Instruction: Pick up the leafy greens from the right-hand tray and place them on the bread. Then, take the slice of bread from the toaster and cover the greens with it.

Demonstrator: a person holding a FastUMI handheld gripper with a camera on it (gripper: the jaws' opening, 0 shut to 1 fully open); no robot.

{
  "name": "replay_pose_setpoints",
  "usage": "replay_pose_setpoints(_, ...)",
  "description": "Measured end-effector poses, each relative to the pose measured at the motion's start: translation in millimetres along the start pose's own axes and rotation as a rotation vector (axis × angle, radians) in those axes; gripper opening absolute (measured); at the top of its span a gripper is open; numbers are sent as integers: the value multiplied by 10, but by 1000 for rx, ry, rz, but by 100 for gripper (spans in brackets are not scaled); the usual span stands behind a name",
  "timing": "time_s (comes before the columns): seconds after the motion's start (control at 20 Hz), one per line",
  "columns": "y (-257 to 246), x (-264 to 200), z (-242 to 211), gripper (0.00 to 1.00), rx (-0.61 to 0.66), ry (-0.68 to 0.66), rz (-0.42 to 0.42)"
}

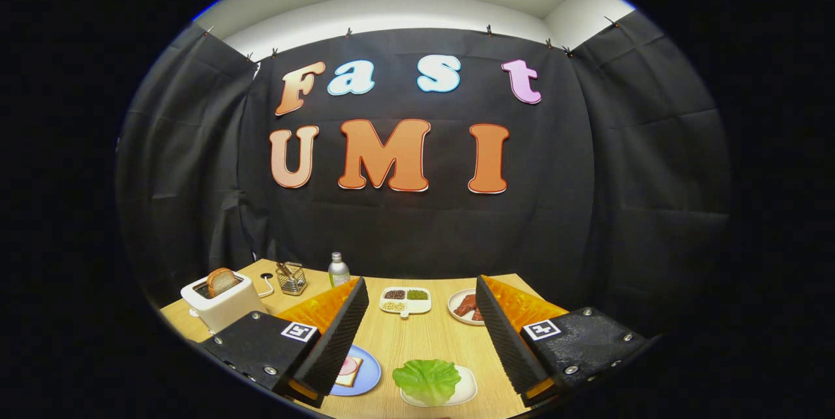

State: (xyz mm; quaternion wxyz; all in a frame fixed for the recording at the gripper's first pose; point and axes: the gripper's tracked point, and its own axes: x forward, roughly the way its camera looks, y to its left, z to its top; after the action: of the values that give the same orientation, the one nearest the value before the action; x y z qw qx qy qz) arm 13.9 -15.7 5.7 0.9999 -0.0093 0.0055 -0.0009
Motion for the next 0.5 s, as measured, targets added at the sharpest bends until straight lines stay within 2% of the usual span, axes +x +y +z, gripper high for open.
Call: replay_pose_setpoints(0.5,-274,25,-23,99,8,3,-45)
